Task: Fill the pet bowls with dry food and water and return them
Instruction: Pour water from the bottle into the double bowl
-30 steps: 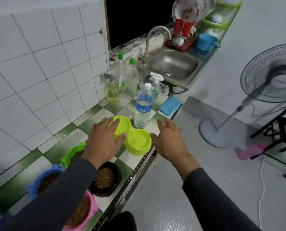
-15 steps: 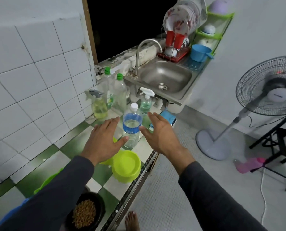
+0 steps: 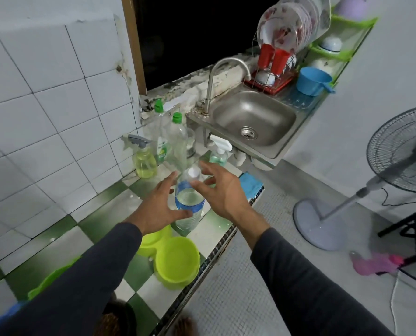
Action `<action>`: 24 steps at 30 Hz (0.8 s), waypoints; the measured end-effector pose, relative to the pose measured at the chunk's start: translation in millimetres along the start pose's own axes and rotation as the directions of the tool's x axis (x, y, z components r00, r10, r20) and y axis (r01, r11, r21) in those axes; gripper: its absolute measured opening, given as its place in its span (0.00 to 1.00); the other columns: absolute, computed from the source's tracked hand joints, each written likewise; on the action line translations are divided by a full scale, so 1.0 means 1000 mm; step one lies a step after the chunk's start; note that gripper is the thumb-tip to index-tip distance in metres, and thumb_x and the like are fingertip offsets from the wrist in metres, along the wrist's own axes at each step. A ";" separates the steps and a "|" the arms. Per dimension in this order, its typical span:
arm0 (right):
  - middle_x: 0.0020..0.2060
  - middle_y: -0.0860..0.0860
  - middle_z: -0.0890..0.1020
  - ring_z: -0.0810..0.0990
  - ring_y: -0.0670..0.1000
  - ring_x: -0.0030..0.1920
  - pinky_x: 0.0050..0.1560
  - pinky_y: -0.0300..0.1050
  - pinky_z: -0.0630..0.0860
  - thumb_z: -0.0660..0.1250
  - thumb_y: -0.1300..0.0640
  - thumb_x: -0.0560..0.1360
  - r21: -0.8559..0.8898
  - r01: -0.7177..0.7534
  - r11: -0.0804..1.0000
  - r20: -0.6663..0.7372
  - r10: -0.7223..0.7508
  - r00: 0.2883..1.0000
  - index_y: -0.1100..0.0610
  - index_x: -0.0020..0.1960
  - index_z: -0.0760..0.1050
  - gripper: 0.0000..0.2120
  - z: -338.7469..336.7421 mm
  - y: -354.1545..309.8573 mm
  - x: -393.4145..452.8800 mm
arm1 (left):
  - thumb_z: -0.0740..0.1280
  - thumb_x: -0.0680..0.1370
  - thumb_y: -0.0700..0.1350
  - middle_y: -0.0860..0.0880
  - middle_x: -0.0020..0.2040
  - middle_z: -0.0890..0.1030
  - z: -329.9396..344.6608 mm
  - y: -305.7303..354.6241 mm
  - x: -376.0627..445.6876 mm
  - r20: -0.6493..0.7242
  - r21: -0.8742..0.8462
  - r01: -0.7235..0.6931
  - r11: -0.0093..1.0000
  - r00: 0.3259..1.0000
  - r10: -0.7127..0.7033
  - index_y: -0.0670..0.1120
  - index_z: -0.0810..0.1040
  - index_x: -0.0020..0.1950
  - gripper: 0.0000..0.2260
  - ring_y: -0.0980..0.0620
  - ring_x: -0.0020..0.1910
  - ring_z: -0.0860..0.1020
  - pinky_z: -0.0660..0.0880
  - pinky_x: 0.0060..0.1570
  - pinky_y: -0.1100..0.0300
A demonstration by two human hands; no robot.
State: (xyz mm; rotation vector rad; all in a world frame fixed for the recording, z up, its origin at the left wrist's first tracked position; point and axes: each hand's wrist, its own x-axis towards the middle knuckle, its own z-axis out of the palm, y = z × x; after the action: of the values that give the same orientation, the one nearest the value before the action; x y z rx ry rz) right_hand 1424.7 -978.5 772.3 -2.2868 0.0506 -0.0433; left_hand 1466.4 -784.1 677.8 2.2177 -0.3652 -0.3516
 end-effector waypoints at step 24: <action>0.47 0.52 0.73 0.73 0.51 0.43 0.49 0.43 0.71 0.71 0.53 0.77 -0.215 0.277 0.936 0.057 -0.271 0.961 0.59 0.53 0.80 0.10 0.019 0.025 0.051 | 0.83 0.62 0.61 0.54 0.61 0.79 0.043 -0.010 0.027 -0.181 -0.228 0.010 0.974 0.982 -0.053 0.61 0.68 0.70 0.41 0.52 0.60 0.79 0.80 0.57 0.43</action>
State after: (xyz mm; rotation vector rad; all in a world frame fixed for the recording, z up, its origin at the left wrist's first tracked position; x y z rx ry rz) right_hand 1476.3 -983.6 741.9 -2.5011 -0.2930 -0.1599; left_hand 1476.5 -817.8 640.4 2.0136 -0.1789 -0.1895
